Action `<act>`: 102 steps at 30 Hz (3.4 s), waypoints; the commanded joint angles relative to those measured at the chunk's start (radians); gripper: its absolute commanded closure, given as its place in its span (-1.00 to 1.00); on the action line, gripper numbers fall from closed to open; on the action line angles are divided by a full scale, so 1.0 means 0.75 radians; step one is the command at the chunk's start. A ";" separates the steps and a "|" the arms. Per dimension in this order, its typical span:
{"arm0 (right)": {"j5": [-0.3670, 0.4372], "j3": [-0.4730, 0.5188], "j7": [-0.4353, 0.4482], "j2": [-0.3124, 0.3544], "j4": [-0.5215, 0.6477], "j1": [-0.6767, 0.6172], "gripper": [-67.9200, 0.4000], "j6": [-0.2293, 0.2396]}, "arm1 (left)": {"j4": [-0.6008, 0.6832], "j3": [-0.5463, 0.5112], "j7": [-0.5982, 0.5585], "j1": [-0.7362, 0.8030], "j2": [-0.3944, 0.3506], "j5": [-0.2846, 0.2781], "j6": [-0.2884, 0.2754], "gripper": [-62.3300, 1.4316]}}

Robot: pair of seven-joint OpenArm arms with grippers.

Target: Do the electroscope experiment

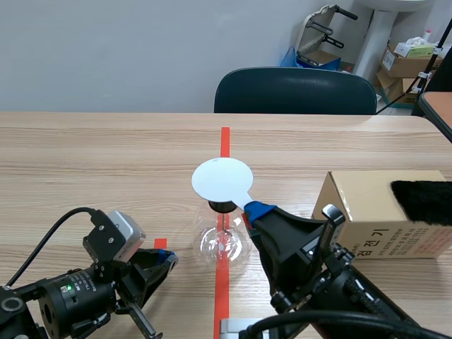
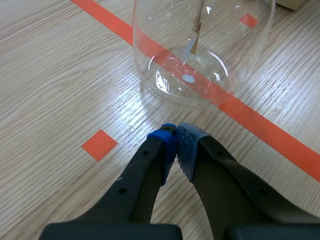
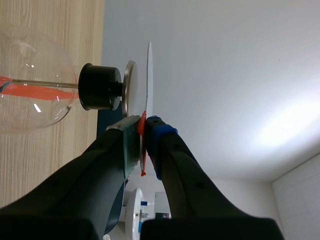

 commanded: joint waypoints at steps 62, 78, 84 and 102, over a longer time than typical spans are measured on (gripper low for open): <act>-0.001 0.010 -0.011 0.006 0.011 0.003 0.96 -0.019 | 0.016 -0.001 0.051 -0.003 0.004 0.000 -0.005 0.89; -0.001 0.010 -0.011 0.006 0.011 0.003 0.96 -0.019 | 0.016 -0.001 0.051 -0.003 0.004 0.000 -0.005 0.89; -0.001 0.010 -0.012 0.006 0.011 0.003 0.96 -0.019 | 0.016 -0.001 0.051 -0.003 0.004 0.000 -0.005 0.89; -0.001 0.010 -0.552 0.006 0.011 0.003 0.96 -0.019 | 0.016 -0.001 0.051 -0.003 0.004 0.000 -0.005 0.89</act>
